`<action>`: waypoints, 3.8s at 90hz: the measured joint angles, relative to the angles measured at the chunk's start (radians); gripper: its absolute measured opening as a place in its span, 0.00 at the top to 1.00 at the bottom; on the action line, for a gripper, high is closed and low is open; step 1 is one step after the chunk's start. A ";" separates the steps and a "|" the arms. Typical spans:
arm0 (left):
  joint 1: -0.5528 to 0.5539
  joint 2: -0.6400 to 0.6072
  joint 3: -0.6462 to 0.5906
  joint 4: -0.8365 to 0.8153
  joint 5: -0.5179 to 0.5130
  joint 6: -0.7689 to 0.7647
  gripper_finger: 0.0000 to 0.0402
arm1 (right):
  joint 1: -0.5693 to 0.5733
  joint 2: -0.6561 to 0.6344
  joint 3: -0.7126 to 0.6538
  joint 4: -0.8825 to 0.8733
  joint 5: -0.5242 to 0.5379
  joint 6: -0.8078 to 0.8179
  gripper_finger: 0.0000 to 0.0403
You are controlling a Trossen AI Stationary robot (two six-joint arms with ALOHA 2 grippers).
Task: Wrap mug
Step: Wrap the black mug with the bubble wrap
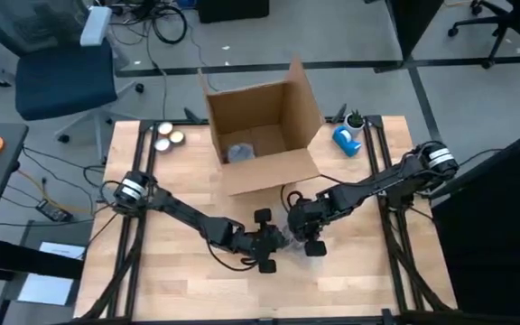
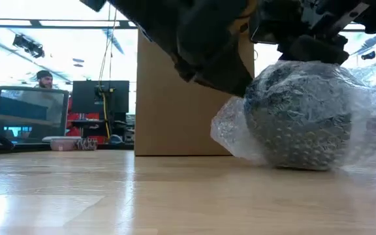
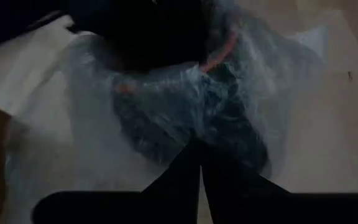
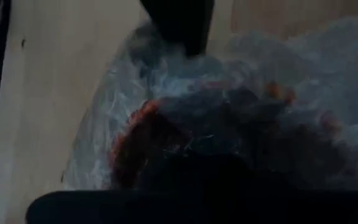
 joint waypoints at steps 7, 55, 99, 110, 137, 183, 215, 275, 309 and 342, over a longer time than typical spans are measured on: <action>0.002 0.015 0.000 0.025 0.002 0.009 1.00 | 0.000 0.000 0.000 0.010 -0.005 0.000 1.00; 0.012 0.059 0.000 0.258 0.028 0.052 1.00 | 0.091 0.005 0.180 -0.337 0.067 0.025 1.00; 0.015 0.068 0.000 0.241 0.036 0.051 1.00 | 0.137 -0.002 0.297 -0.551 0.112 0.127 1.00; 0.015 0.068 0.000 0.240 0.046 0.050 1.00 | 0.125 0.024 0.255 -0.523 0.109 0.130 1.00; 0.014 0.068 0.000 0.239 0.053 0.043 1.00 | 0.095 0.119 0.220 -0.498 0.083 0.089 1.00; 0.014 0.068 0.000 0.237 0.054 0.043 1.00 | 0.097 0.047 0.360 -0.654 0.125 0.100 1.00; 0.014 0.067 0.000 0.238 0.053 0.043 1.00 | 0.094 0.035 0.260 -0.543 0.124 0.132 1.00; 0.014 0.067 0.000 0.248 0.053 0.042 1.00 | 0.103 0.033 0.271 -0.478 0.089 0.099 1.00; 0.015 0.067 0.000 0.247 0.053 0.047 1.00 | 0.125 0.034 0.335 -0.656 0.205 0.149 1.00; 0.016 0.067 0.000 0.247 0.052 0.048 1.00 | 0.102 0.032 0.157 -0.440 0.214 0.123 1.00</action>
